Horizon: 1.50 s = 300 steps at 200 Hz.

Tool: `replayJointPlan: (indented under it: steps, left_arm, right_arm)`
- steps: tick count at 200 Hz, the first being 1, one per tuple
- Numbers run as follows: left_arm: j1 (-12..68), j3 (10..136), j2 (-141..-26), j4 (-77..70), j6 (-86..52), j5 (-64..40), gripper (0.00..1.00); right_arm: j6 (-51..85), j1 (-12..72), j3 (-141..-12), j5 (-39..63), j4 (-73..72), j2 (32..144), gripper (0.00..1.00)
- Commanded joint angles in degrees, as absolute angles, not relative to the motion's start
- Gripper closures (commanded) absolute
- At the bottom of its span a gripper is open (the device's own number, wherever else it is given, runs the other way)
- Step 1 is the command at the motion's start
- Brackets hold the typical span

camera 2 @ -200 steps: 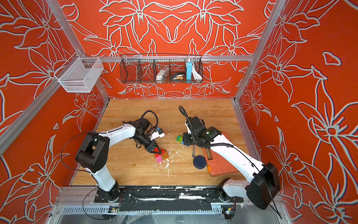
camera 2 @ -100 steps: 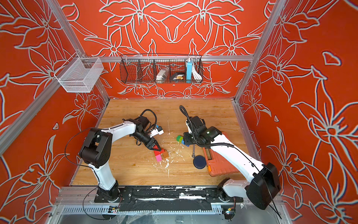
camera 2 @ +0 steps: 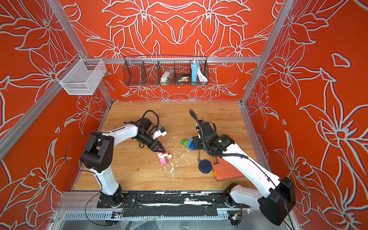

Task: Assemble the letter h with lego
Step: Adjust the lego brick at the center of the board, then reset both arms

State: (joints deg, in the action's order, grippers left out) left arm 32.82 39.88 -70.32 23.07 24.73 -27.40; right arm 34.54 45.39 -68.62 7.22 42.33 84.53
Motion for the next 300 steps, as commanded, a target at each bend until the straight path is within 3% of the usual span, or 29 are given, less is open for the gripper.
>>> replayJointPlan:
  steps: [1,49,108,176,259,300]
  left_arm:
    - [33.2,42.7,-73.8,24.9,22.4,-25.2,0.11]
    - [32.3,47.2,-79.9,30.0,23.8,-29.2,0.28]
    - [27.4,52.0,-87.6,39.4,27.7,-39.9,0.44]
    - [20.3,59.8,-96.9,44.8,29.7,-49.8,0.46]
    - [15.9,67.6,-104.0,46.4,30.1,-49.9,0.40]
    - [13.9,67.4,-101.9,41.3,27.0,-45.8,0.37]
  right_arm:
    - [35.9,43.0,-65.8,4.5,41.6,80.4,0.66]
    - [35.1,40.1,-61.5,5.9,39.1,72.9,0.65]
    - [33.8,39.1,-61.3,5.7,39.5,72.1,0.65]
    - [32.4,38.2,-62.7,6.8,39.2,73.1,0.65]
    - [30.6,37.2,-61.4,2.0,40.1,71.4,0.63]
    - [29.2,37.2,-57.3,-8.3,38.3,62.6,0.47]
